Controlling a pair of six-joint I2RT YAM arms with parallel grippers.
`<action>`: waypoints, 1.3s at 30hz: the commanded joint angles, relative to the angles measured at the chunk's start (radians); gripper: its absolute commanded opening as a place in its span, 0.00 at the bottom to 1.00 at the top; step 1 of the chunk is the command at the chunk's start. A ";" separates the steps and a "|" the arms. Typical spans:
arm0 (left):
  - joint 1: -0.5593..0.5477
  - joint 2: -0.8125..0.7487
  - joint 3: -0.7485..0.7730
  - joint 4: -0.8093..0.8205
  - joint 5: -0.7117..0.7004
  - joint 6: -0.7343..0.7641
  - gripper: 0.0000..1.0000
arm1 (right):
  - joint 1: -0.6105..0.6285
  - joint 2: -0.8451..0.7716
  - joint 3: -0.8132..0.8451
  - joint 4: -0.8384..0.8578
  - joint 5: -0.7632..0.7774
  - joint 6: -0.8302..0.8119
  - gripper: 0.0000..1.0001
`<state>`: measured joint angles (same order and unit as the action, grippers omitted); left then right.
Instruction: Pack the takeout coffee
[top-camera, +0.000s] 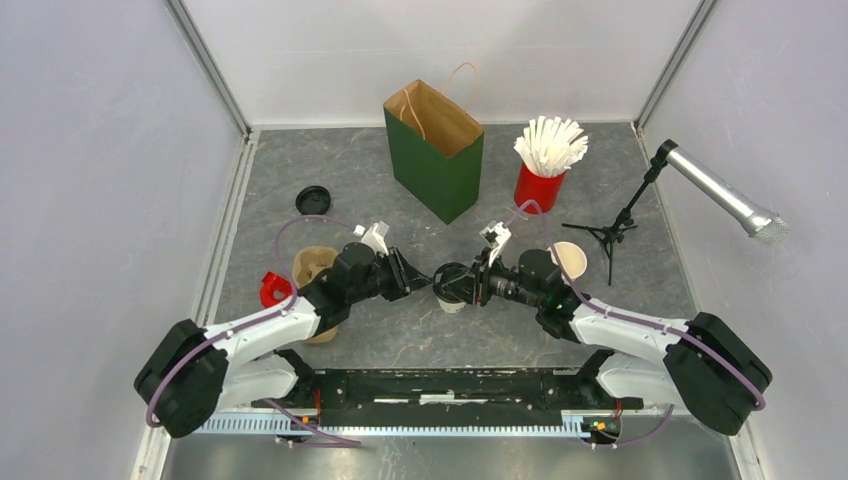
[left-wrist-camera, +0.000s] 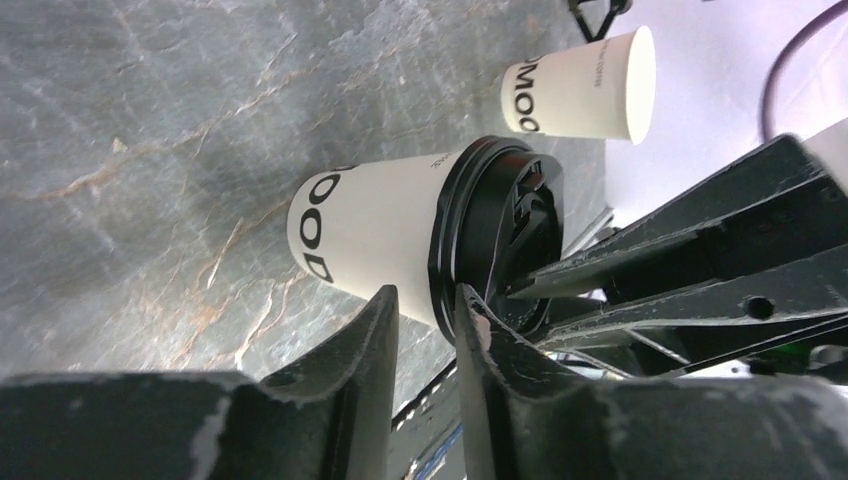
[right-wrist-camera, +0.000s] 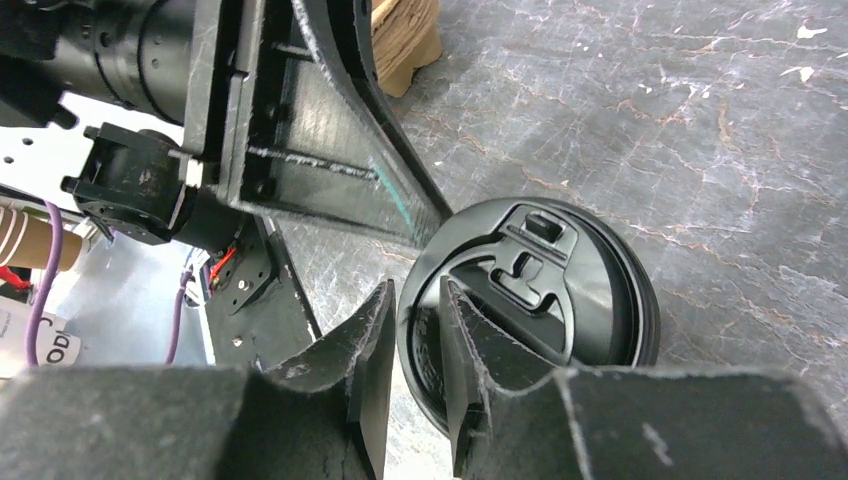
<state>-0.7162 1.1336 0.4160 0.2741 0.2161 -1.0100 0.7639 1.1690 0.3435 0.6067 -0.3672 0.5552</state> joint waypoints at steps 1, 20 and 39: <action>-0.012 -0.065 0.096 -0.254 0.014 0.105 0.41 | 0.001 0.037 0.112 -0.338 0.013 -0.036 0.31; 0.000 -0.484 0.464 -0.837 -0.272 0.538 1.00 | 0.038 -0.070 0.479 -0.836 0.232 -0.326 0.98; -0.001 -0.715 0.348 -0.929 -0.299 0.623 1.00 | 0.150 0.029 0.549 -0.869 0.346 -0.430 0.98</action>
<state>-0.7151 0.4049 0.7673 -0.6598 -0.0872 -0.4416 0.8906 1.1683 0.8471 -0.2718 -0.0158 0.1474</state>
